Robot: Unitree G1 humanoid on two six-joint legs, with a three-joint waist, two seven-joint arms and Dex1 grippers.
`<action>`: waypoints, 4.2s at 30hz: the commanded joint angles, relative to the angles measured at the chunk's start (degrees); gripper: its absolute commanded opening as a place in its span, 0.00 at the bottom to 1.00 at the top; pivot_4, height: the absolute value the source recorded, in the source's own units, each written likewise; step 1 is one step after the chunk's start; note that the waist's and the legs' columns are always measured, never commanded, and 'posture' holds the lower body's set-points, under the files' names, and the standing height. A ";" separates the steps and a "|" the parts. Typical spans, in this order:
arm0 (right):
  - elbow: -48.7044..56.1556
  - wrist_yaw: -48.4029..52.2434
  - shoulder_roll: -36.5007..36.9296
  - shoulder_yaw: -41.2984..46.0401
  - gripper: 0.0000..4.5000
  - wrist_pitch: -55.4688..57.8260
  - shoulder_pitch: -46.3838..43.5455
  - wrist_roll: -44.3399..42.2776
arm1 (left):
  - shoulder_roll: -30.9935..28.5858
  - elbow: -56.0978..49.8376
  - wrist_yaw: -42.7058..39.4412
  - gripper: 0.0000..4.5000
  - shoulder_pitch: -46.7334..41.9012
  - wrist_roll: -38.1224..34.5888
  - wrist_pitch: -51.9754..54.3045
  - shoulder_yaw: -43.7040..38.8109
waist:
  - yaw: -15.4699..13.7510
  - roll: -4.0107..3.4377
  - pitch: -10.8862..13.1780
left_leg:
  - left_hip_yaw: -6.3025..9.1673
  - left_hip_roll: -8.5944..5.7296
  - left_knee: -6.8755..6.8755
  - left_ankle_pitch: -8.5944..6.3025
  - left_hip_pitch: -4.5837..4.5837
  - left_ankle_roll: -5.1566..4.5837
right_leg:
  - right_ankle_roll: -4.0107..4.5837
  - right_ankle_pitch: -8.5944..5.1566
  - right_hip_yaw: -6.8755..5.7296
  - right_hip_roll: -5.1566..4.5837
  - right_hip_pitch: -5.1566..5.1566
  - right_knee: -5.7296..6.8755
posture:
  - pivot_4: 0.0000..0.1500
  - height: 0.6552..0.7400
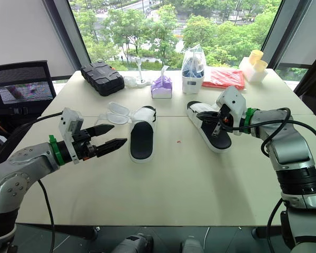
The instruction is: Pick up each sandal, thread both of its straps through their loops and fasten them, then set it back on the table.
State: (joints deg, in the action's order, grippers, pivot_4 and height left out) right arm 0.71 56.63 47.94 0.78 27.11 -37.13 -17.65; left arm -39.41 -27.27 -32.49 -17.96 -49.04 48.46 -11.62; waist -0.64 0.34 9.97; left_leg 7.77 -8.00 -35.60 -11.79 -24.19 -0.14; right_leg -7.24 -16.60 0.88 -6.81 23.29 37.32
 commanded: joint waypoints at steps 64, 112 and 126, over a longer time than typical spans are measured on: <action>-7.85 -5.42 3.58 -1.05 0.98 -15.32 -0.35 13.48 | 1.45 2.49 -2.61 1.00 -3.85 2.69 -2.62 2.55 | 0.04 0.00 0.00 | -0.01 0.00 -0.01 0.01 0.00 0.02 | 0.00 0.00 0.00 0.01 0.01 0.01 | 1.00 1.00; -78.39 -55.72 -22.00 -25.43 0.01 -45.82 -33.36 53.92 | 2.25 -1.95 1.10 1.00 -0.10 2.47 -2.16 -0.19 | 3.24 -0.01 0.00 | -0.04 0.01 0.10 0.15 0.03 0.23 | 0.00 0.00 0.15 0.25 0.15 0.16 | 1.00 1.00; -72.38 -62.29 -15.11 -32.23 0.01 -63.41 -33.56 61.94 | 3.71 -1.59 1.05 1.00 0.13 3.47 -3.33 1.12 | 3.14 -0.03 0.01 | -0.04 0.01 0.16 0.18 0.04 0.27 | 0.01 0.00 0.20 0.28 0.20 0.19 | 1.00 1.00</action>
State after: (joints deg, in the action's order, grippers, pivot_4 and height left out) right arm -76.80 -1.49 29.11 -28.59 -27.85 -68.36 40.59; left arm -35.58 -27.63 -31.05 -17.63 -45.66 46.71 -10.02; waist 2.50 0.31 9.98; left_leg 7.72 -8.00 -35.42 -11.61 -24.15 0.13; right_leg -7.23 -16.61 1.10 -6.53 23.51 37.51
